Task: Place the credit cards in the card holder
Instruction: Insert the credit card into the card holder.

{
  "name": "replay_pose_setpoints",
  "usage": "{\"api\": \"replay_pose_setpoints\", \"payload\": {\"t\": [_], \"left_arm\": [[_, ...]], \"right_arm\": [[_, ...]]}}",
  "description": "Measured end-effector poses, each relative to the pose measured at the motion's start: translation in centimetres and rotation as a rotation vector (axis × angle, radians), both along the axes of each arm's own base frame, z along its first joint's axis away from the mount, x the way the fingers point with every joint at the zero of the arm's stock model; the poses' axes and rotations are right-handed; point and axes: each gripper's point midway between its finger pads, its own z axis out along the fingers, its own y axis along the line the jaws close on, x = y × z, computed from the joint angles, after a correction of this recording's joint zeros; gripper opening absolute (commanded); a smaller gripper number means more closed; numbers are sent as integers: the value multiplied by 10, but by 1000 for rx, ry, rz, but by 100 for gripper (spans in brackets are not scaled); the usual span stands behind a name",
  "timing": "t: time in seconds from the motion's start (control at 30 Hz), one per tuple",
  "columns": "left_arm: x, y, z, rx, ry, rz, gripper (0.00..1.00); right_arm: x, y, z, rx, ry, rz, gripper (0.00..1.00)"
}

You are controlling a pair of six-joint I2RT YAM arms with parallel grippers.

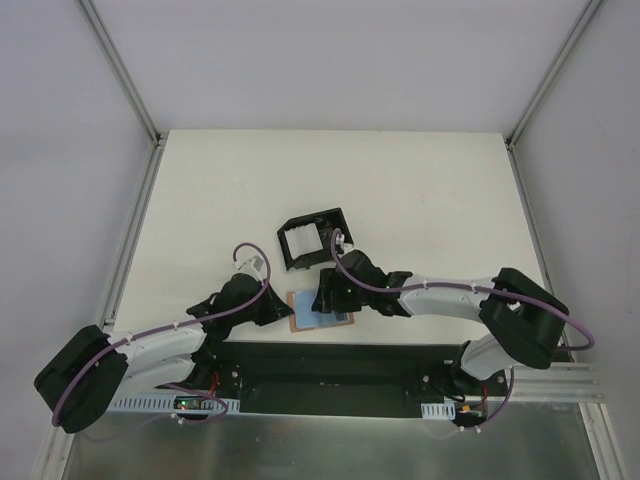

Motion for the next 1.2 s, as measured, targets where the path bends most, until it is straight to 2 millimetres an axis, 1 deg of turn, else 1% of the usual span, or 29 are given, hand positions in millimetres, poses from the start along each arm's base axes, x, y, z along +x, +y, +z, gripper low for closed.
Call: {"api": "replay_pose_setpoints", "payload": {"t": [0.3,0.4,0.63,0.77,0.87,0.97,1.03,1.1,1.17,1.2], "left_arm": [[3,-2,0,3,3,0,0],[4,-3,-1,2,3,0,0],[4,-4,0,-5,3,4,0],[4,-4,0,-5,4,5,0],[4,-4,0,-6,3,5,0],[4,-4,0,-6,3,5,0],[4,-4,0,-6,2,5,0],[4,-4,1,-7,1,5,0],[4,-4,1,-7,0,5,0],[4,-4,1,-7,0,5,0]], "right_arm": [[-12,37,4,95,50,100,62],[-15,47,9,142,64,128,63],[-33,72,37,292,86,242,66],[-37,77,50,338,85,276,66],[-34,73,68,351,37,269,69],[-21,55,87,313,-47,197,69],[-8,40,93,285,-88,127,69],[1,25,87,252,-102,68,69],[6,6,66,183,-88,16,68],[6,-3,54,144,-72,-2,67]]}}
